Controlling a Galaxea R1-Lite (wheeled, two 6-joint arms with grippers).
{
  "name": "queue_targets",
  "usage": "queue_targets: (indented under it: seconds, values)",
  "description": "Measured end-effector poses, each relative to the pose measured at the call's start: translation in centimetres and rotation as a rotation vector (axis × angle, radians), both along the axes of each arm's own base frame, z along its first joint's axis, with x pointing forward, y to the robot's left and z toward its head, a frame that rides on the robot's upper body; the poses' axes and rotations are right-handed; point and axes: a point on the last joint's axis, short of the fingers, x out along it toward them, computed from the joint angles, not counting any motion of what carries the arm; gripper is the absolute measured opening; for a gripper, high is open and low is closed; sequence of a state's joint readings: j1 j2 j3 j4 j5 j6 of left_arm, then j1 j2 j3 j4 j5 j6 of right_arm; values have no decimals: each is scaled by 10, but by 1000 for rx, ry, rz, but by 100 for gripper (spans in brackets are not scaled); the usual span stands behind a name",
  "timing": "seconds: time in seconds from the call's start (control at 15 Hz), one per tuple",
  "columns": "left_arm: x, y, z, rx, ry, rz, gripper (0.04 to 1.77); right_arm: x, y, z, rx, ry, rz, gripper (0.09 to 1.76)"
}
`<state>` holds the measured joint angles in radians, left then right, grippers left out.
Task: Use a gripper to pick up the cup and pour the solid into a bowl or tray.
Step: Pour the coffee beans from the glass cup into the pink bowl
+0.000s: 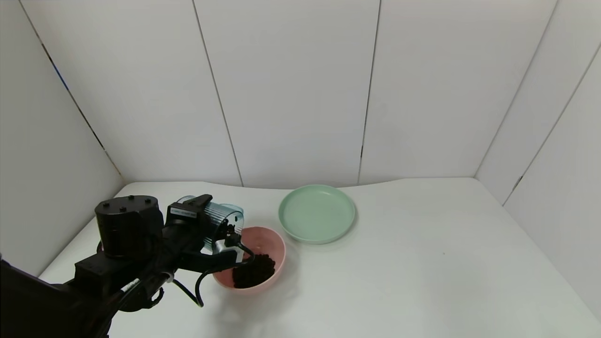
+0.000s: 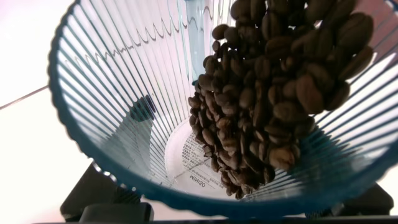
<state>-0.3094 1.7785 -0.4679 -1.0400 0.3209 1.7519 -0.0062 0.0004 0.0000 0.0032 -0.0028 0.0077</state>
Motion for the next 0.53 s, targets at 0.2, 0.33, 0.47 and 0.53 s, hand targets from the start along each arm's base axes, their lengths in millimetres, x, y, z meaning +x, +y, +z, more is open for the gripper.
queue_targets:
  seconds: [0.2, 0.33, 0.47, 0.53]
  values:
    - [0, 1, 1, -15, -5, -2, 131, 0, 0, 0, 0, 0, 0, 171]
    - [-1, 3, 0, -59, -1, 12, 131, 0, 0, 0, 0, 0, 0, 171]
    - [-3, 5, -1, -94, 7, 28, 131, 0, 0, 0, 0, 0, 0, 171]
    - [-4, 6, -2, -109, 11, 34, 131, 0, 0, 0, 0, 0, 0, 171]
